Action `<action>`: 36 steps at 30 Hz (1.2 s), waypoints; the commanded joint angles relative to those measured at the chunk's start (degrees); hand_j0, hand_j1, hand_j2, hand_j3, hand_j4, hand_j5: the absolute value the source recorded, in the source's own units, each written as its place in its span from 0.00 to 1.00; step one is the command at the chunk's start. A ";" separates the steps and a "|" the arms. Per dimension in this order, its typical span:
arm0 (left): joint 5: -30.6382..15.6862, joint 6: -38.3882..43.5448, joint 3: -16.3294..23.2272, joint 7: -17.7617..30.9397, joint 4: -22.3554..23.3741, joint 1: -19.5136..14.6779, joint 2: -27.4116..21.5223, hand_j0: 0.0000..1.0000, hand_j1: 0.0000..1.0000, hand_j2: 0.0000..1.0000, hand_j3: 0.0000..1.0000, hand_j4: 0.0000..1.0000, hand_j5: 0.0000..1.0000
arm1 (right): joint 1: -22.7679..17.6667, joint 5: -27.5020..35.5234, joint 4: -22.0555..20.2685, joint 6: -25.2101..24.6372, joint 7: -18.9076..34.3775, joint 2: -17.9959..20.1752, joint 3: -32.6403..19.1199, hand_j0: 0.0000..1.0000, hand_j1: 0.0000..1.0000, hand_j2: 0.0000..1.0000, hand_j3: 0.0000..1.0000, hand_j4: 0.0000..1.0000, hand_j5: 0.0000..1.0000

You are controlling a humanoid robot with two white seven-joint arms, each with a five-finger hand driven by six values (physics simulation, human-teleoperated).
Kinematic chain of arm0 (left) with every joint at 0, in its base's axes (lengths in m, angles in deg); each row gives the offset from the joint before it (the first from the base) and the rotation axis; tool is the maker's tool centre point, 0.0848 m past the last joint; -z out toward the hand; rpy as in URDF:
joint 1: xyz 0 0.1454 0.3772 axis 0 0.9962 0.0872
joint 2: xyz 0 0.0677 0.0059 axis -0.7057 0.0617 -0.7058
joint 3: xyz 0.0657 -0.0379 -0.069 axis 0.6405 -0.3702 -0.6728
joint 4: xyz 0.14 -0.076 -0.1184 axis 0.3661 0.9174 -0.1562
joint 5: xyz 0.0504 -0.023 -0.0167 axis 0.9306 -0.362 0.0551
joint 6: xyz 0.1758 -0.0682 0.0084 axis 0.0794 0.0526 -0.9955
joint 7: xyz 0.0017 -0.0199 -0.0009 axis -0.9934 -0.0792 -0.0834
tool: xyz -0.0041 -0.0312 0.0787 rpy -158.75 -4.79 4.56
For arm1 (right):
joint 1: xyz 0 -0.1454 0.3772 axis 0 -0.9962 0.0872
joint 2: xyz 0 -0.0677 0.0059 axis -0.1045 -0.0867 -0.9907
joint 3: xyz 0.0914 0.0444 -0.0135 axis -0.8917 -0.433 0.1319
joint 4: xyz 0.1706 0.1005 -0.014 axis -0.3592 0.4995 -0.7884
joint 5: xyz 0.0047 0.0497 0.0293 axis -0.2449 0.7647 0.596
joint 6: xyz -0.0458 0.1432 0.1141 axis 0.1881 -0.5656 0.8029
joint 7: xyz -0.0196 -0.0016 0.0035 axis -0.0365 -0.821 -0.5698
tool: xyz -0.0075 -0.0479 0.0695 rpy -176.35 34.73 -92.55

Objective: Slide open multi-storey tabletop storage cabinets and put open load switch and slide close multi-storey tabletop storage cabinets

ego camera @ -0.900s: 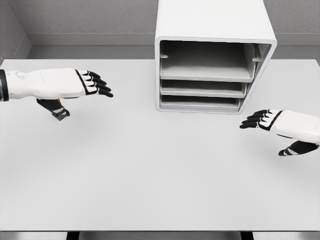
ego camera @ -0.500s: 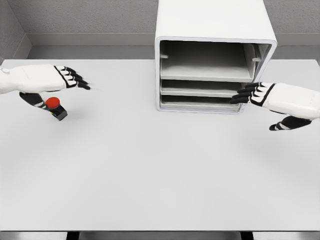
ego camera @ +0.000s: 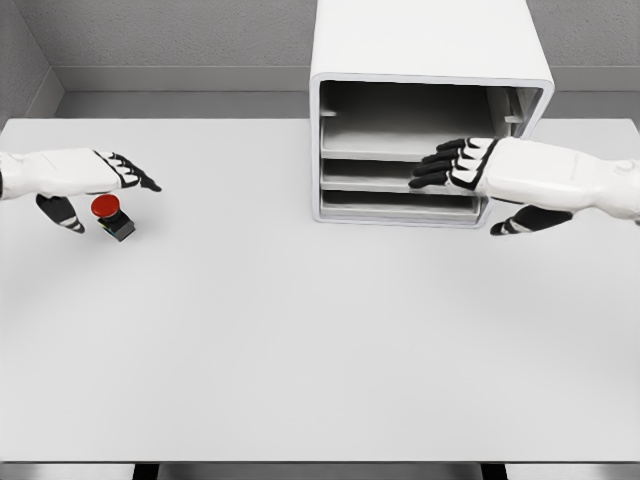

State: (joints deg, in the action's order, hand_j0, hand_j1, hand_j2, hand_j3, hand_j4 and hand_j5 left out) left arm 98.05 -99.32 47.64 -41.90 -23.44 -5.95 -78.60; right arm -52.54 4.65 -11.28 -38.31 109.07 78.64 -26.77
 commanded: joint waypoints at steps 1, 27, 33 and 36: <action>0.28 0.12 0.29 -0.04 1.28 0.00 0.47 1.00 1.00 1.00 1.00 1.00 1.00 | 0.35 0.10 0.54 -0.12 -0.02 -1.64 3.00 1.00 1.00 1.00 1.00 1.00 1.00; 3.88 0.12 0.20 -0.22 6.03 -0.26 3.46 0.94 0.94 0.94 0.94 0.94 0.94 | 13.80 -3.15 18.82 -11.04 -0.02 -13.69 15.13 1.00 1.00 1.00 1.00 1.00 1.00; 3.97 0.12 0.20 -0.22 5.94 -0.18 3.46 0.92 0.92 0.92 0.92 0.92 0.92 | 14.68 -5.00 19.18 -12.71 -0.02 -14.57 16.89 1.00 1.00 1.00 1.00 1.00 1.00; 3.88 0.12 0.20 -0.31 5.94 -0.18 3.46 0.92 0.92 0.92 0.92 0.92 0.92 | 15.29 -5.00 19.26 -14.73 -0.02 -14.57 16.89 1.00 1.00 1.00 1.00 1.00 1.00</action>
State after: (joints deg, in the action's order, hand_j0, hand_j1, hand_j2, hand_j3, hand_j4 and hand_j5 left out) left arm 102.20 -99.31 47.91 -42.15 -17.50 -6.13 -75.11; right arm -37.16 -0.43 7.82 -51.92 109.07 64.18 -10.10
